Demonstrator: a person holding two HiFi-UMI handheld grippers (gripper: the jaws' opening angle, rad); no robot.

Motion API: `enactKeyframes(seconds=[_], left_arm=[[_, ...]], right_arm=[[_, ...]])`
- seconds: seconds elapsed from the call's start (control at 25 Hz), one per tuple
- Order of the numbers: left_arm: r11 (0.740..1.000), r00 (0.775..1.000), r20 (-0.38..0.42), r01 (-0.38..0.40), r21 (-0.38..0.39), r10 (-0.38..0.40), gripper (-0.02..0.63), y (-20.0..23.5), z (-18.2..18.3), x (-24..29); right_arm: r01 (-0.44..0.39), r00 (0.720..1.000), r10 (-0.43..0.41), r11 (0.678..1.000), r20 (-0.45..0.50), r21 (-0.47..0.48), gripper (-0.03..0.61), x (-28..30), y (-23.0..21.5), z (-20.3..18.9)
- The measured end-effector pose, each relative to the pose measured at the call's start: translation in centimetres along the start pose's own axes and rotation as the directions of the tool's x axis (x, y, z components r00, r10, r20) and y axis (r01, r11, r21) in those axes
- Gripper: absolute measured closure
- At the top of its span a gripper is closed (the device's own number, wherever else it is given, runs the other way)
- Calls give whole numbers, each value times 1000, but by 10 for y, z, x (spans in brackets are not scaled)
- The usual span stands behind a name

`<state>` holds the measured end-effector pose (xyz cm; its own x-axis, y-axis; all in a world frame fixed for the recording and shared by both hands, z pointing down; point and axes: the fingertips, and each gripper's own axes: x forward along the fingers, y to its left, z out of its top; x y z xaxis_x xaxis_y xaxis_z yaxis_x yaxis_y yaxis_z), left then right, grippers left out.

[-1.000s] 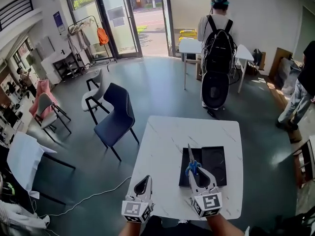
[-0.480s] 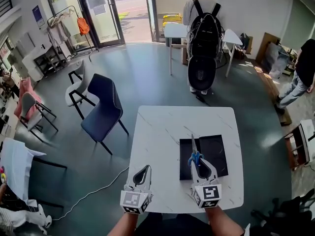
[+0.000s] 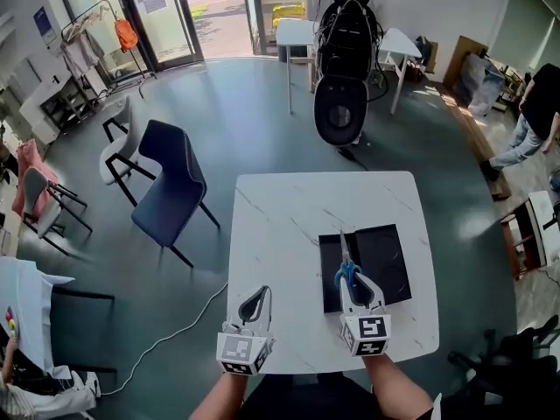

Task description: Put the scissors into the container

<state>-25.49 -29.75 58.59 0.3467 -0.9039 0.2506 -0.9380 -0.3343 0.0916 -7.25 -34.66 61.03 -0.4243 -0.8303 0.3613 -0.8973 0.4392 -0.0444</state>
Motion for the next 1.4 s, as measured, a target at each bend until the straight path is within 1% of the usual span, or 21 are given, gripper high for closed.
enactKeyframes(seconds=[0.12,0.24,0.36,0.52,0.72,0.96,1.04,1.2,1.32,1.4], left_arm=[[1000,1000,-6,23,-6,-23,604,1,-2,8],[999,999,-18,45,-6,-45,604,4,-7,16],[998,998,-29,62,-14,-63,606,4,-13,21],[997,997,-30,77,-14,-77,604,6,-16,23],[996,996,-27,87,-24,-87,604,10,-15,23],[996,996,-34,83,-25,-84,604,19,-18,22],[996,996,-33,78,-31,-79,604,22,-18,21],[997,997,-36,72,-31,-73,604,25,-21,19],[997,997,-40,69,-39,-70,604,27,-24,17],[997,997,-39,68,-42,-69,604,27,-24,15]], right_arm=[[27,998,-27,1000,-53,5,488,13,-4,-11],[71,991,-70,997,-113,3,489,25,-10,-21],[106,978,-108,994,-177,-21,489,31,-14,-33],[133,955,-129,991,-268,-4,489,42,-16,-51],[157,912,-144,988,-385,4,489,54,-21,-74],[170,846,-151,985,-512,-8,489,59,-23,-96],[167,829,-141,986,-541,-1,489,59,-23,-103],[146,805,-111,989,-583,14,489,64,-21,-111],[158,775,-102,987,-624,35,489,67,-23,-118],[154,755,-99,988,-648,30,489,71,-25,-120]])
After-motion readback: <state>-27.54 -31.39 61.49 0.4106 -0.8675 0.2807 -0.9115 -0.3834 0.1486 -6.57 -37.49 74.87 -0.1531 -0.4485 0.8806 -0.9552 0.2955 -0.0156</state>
